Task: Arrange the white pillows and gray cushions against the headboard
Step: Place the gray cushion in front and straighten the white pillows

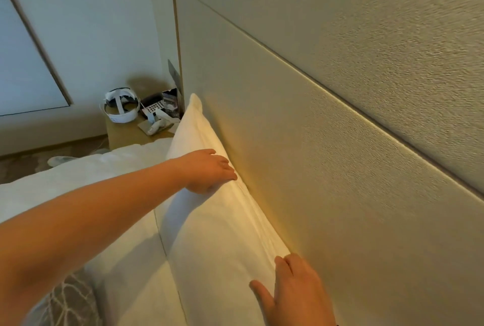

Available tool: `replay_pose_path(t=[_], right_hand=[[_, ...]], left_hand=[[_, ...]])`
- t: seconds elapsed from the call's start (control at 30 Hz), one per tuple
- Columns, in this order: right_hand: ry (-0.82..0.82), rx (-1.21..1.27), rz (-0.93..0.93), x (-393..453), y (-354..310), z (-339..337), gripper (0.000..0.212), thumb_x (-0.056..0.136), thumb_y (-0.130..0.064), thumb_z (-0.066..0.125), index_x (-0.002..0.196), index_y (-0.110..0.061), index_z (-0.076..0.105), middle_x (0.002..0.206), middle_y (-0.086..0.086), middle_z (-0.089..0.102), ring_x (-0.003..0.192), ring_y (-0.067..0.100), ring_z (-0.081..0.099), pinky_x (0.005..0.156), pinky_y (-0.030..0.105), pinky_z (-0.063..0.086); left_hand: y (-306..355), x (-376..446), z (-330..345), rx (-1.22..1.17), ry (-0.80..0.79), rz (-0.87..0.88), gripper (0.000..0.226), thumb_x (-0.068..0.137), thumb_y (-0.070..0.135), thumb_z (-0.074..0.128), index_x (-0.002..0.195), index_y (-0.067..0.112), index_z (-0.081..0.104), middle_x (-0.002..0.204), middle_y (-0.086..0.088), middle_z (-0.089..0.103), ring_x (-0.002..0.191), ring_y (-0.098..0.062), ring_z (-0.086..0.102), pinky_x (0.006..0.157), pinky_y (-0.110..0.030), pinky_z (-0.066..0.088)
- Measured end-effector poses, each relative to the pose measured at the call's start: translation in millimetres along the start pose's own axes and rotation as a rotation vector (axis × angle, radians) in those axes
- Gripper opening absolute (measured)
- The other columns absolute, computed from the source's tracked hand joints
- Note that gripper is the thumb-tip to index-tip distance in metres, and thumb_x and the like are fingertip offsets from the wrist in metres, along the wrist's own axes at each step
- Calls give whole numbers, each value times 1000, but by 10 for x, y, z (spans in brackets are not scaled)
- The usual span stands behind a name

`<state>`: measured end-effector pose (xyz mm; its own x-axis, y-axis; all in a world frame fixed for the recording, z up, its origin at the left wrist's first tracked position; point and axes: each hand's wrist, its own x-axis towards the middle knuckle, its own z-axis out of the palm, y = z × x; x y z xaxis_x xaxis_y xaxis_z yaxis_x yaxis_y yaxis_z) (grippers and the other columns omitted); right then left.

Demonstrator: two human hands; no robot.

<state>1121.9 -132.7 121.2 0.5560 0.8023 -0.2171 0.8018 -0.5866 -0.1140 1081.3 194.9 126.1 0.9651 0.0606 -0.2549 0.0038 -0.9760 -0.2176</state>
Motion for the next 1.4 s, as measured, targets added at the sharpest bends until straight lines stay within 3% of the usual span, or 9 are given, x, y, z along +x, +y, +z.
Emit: replay_pose_path(t=[0.27,0.37,0.43,0.6,0.73,0.87,1.0,1.17,1.4], right_hand=[[37,-63,46,-155,-83,101,30,104,-36,31,106,-20,55,106,-1,60,88,20,53,68,31,31],[177,-41,53,-115,-66,8,14,89,-21,62,77,-23,57,74,-4,63,58,13,48,51,26,29],[345,-43,29,-69,15,-86,38,66,-11,82,57,-23,47,51,-5,52,41,11,35,40,23,23],[304,-115,84,29,232,29,31,99,-26,46,69,-23,46,64,-7,46,54,14,40,44,26,21],[401,-67,103,-152,156,78,27,84,-16,71,64,-20,53,58,-5,52,45,16,45,41,26,30],[616,153,-94,-427,-29,168,30,89,-27,62,117,-23,55,101,-3,59,81,20,56,66,34,51],[328,199,-316,-800,-542,546,36,91,-40,56,123,-24,53,110,-4,59,89,17,60,71,30,53],[-256,122,-204,-937,-962,1141,42,97,-54,42,124,-21,45,119,1,53,105,23,54,85,35,46],[-348,212,-15,-799,-1148,1538,49,95,-57,44,118,-15,52,116,5,61,104,24,59,83,34,47]], left_hand=[[176,100,80,168,10,-204,30,97,33,44,108,24,71,99,3,68,93,-21,63,81,-32,43],[77,101,-63,109,117,-267,30,99,37,43,107,26,70,97,4,69,91,-20,62,76,-32,44],[9,154,-159,132,151,-311,28,98,39,45,105,26,68,97,3,69,92,-20,61,73,-33,43],[314,245,-81,-59,217,-534,21,98,28,47,106,21,65,99,0,66,94,-23,59,71,-35,43],[334,-112,69,-248,325,-600,31,97,15,51,128,15,51,129,-8,56,108,-29,58,78,-43,52],[290,-764,368,-339,197,-636,49,96,15,46,144,18,37,140,-8,50,113,-30,58,87,-45,51],[520,-1440,980,-428,-135,-581,37,99,28,46,135,33,52,143,3,50,126,-23,50,109,-39,37],[891,-1597,1359,-265,-382,-276,43,99,32,44,139,46,40,152,14,38,143,-17,31,118,-44,22],[1057,-1461,1406,-57,-589,-221,73,81,38,63,147,43,33,151,10,40,140,-21,32,116,-51,19]])
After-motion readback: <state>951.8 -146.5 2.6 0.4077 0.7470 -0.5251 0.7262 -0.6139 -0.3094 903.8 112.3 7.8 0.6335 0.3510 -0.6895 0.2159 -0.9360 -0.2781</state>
